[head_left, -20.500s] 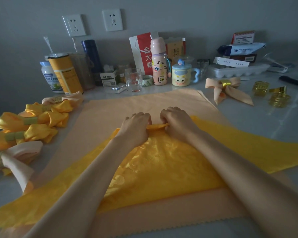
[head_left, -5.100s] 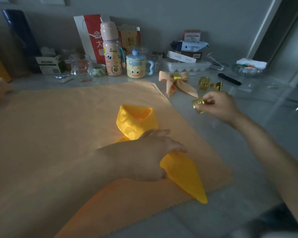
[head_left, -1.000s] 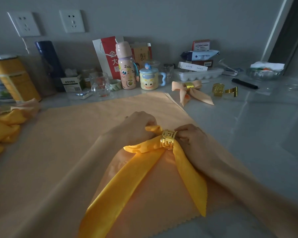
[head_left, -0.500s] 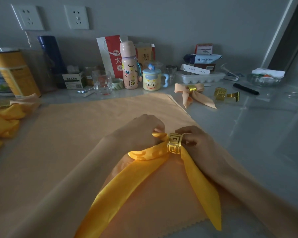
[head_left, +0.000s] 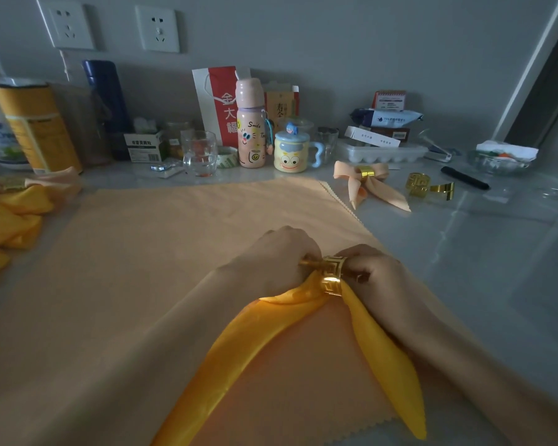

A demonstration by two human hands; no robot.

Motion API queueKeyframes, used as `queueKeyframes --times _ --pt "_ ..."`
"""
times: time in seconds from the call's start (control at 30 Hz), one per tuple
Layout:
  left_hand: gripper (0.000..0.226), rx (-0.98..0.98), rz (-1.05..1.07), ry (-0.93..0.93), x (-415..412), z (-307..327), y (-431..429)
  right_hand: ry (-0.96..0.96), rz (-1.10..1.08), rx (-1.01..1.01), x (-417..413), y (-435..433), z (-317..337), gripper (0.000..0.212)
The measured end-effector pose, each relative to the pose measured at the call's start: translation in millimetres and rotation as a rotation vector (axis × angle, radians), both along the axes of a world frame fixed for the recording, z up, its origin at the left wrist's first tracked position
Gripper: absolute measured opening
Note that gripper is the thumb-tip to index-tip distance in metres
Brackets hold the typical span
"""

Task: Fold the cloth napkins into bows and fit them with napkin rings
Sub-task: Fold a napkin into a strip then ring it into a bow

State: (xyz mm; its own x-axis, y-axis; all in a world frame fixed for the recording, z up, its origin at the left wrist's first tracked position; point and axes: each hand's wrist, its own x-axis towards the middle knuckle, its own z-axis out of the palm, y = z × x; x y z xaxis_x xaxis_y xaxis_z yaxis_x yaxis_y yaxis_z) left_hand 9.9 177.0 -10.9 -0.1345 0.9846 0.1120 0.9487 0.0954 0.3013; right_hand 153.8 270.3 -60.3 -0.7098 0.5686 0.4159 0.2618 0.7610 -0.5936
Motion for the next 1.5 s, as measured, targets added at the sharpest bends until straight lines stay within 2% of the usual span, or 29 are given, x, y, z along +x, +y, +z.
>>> queueKeyframes --times 0.2,0.33,0.43,0.5,0.57,0.63,0.73,0.83,0.9,1.0,1.17,1.23,1.4,1.47,1.5 --pt "0.018 0.032 -0.001 -0.136 -2 -5 2 -0.092 0.064 -0.026 1 5 6 0.012" --pt "0.020 0.052 0.031 -0.143 1 -7 3 -0.015 0.103 0.038 5 4 7 0.010" --pt "0.051 -0.038 0.006 -0.204 5 4 1 -0.052 0.115 0.025 6 3 9 0.036" --pt "0.060 -0.128 -0.054 -0.264 9 12 -2 -0.077 0.108 -0.002 7 3 9 0.022" --pt "0.049 -0.129 -0.111 -0.153 17 14 -5 -0.042 0.091 -0.032 8 3 10 0.010" --pt "0.047 -0.017 -0.084 -0.033 23 7 -5 -0.014 0.097 -0.069 9 3 10 0.022" --pt "0.054 0.103 -0.064 0.107 26 -9 0 0.027 0.104 -0.022 10 8 6 0.020" --pt "0.054 0.141 -0.057 0.100 23 -11 2 0.030 0.147 -0.134 9 14 6 0.028" --pt "0.053 0.178 -0.059 0.153 21 -7 3 0.045 0.203 -0.194 6 19 10 0.015" --pt "0.053 0.223 -0.067 0.255 21 -1 4 0.062 0.238 -0.245 7 26 13 0.026" --pt "0.052 0.187 -0.067 0.268 14 -8 6 0.154 0.174 -0.151 8 17 5 0.009" --pt "0.050 0.200 -0.052 0.259 12 -7 6 0.198 0.162 -0.237 9 16 6 0.003" --pt "0.051 0.259 -0.077 0.273 9 -8 6 0.256 0.182 -0.409 9 18 11 0.016" --pt "0.051 0.275 -0.075 0.274 9 -8 6 0.255 0.179 -0.398 9 17 11 0.021" --pt "0.052 0.274 -0.058 0.290 8 -8 6 0.254 0.179 -0.350 10 15 11 0.015"
